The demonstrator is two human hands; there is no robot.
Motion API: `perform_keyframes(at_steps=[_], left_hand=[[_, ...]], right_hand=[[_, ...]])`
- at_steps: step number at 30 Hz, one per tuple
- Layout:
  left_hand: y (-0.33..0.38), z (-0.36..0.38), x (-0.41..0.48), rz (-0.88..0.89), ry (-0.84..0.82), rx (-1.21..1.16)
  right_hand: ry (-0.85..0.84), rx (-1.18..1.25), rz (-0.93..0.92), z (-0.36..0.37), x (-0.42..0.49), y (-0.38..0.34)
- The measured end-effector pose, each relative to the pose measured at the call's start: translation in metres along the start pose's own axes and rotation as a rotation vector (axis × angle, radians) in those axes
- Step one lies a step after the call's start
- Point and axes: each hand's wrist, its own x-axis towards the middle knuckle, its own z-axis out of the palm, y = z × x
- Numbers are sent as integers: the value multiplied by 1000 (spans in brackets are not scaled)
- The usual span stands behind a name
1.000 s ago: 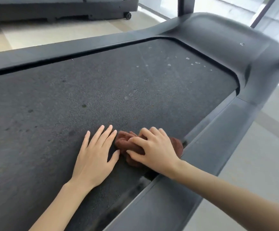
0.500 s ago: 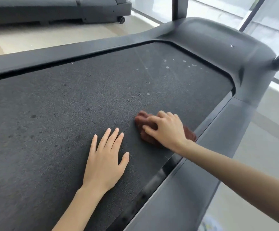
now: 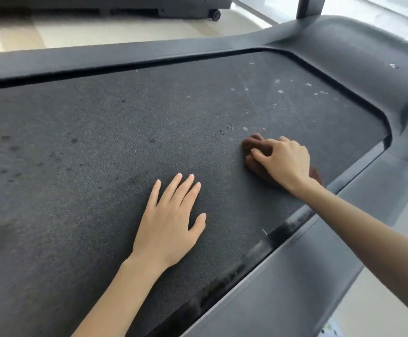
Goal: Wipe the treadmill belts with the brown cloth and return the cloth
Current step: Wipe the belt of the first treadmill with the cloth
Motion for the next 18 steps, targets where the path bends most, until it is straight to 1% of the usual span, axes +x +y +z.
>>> perform_keyframes(at_steps=[4, 6, 7, 9, 10, 12, 14, 16, 18], left_hand=[[3, -2, 0, -1, -10, 24], [3, -3, 1, -1, -22, 22], [3, -4, 1, -2, -30, 28], [3, -3, 0, -2, -43, 44], [2, -3, 0, -2, -46, 43], [2, -3, 0, -6, -41, 34], [3, -4, 0, -17, -33, 25], [6, -4, 3, -19, -36, 11], [11, -2, 12, -18, -42, 12]], right_hand=[[64, 73, -333, -3, -66, -56], [74, 114, -435, -6, -81, -61], [50, 130, -443, -7, -77, -58], [-14, 127, -364, -7, -57, -40], [-16, 93, -308, -5, -43, -25], [18, 13, -181, -4, -16, 12], [39, -10, -52, -7, 6, 43], [50, 7, 46, -5, 17, 56], [71, 17, 47, -3, 11, 45]])
